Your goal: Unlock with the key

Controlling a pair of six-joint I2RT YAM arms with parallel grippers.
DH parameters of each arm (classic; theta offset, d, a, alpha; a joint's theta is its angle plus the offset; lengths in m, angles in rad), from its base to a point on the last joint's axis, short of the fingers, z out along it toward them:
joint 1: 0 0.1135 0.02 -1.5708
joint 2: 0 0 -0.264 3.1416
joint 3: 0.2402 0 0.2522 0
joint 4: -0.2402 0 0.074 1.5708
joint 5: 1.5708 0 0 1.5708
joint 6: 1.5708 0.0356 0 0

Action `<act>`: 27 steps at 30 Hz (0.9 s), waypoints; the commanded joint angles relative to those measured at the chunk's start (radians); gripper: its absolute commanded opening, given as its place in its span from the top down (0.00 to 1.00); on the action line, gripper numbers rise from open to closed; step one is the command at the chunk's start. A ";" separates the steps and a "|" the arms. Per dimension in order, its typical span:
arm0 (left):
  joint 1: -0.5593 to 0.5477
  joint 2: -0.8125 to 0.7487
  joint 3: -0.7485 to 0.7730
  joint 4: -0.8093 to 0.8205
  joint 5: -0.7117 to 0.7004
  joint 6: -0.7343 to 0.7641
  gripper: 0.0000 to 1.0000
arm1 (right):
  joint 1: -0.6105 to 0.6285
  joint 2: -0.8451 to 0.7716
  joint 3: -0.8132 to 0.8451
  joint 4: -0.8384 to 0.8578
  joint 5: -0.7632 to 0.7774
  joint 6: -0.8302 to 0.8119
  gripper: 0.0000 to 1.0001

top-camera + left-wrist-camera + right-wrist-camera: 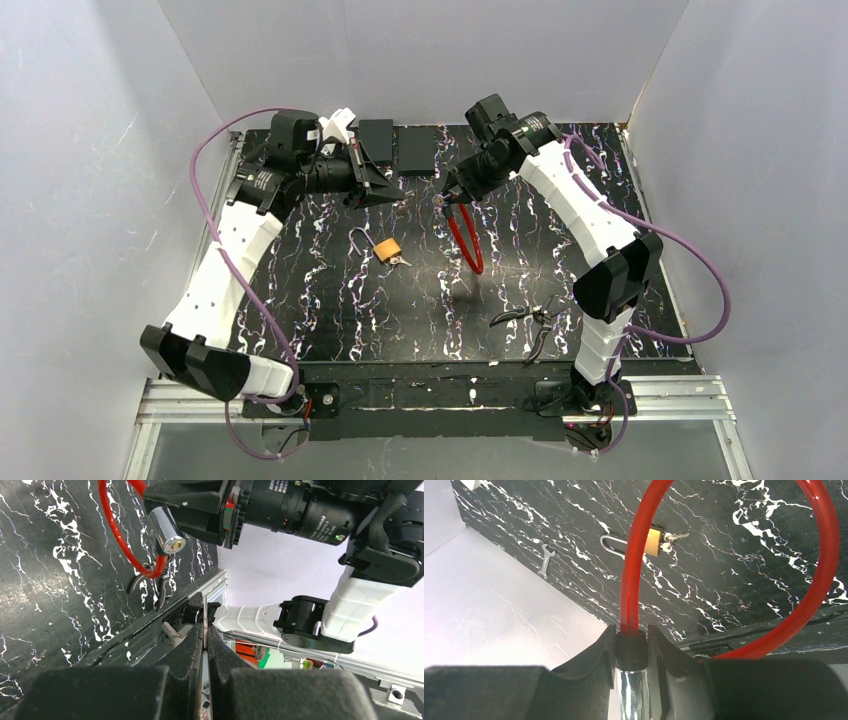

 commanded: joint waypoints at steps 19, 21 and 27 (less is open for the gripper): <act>-0.104 0.044 -0.135 0.136 -0.078 -0.073 1.00 | -0.045 0.070 0.106 -0.093 0.068 -0.077 0.99; -0.110 0.035 -0.172 0.175 -0.088 -0.085 1.00 | -0.045 0.076 0.103 -0.112 0.078 -0.096 0.99; -0.129 0.034 -0.209 0.267 -0.114 -0.129 1.00 | -0.045 0.070 0.078 -0.120 0.100 -0.124 0.99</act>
